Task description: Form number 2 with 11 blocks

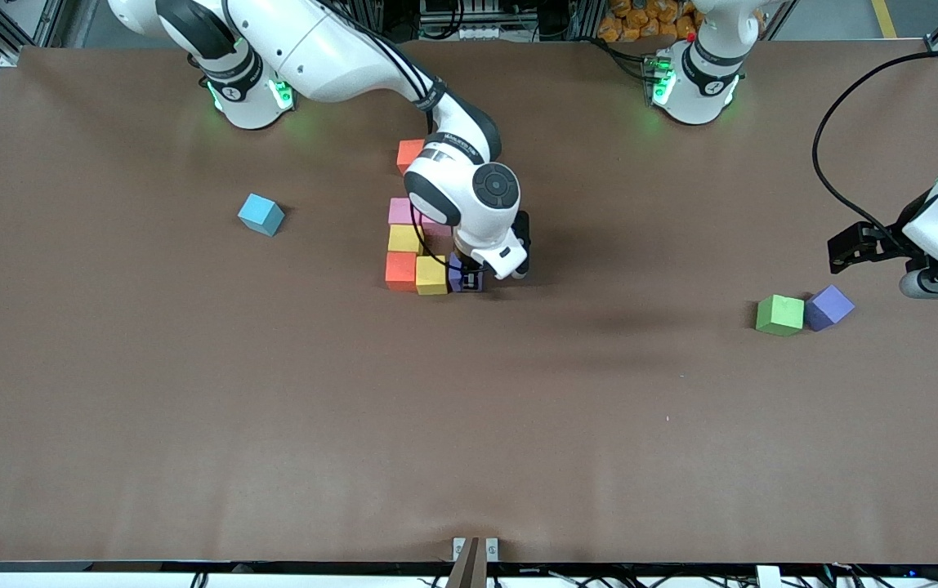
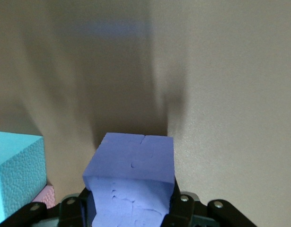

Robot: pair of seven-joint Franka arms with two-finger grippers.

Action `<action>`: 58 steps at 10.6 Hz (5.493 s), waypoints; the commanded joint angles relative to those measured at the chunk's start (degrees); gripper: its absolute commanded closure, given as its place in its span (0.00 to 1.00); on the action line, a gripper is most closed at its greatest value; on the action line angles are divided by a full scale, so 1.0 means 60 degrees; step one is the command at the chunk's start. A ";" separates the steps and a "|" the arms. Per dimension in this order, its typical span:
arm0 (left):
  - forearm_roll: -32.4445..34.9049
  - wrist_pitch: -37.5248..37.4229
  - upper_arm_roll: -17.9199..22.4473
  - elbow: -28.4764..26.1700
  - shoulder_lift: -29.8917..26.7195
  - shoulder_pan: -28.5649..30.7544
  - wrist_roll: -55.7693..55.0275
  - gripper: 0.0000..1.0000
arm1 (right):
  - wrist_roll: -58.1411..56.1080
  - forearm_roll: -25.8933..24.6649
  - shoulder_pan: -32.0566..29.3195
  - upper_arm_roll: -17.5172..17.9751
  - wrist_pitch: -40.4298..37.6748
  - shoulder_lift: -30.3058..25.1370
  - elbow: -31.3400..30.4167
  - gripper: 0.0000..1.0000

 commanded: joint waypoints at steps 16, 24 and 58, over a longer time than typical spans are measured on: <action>-0.0228 -0.0075 -0.0089 -0.0186 -0.0174 0.0026 0.0112 0.00 | 0.0387 -0.0500 -0.0122 0.0033 0.0278 -0.0015 -0.0300 0.56; -0.0228 -0.0075 -0.0089 -0.0172 -0.0174 0.0041 0.0125 0.00 | 0.0299 -0.0500 -0.0225 0.0032 0.0264 -0.0087 -0.0300 0.00; -0.0316 0.3083 -0.0074 -0.3624 0.0850 0.1477 0.1019 0.00 | 0.2479 0.2957 -0.5656 -0.3983 -0.4439 -0.6401 -0.2100 0.00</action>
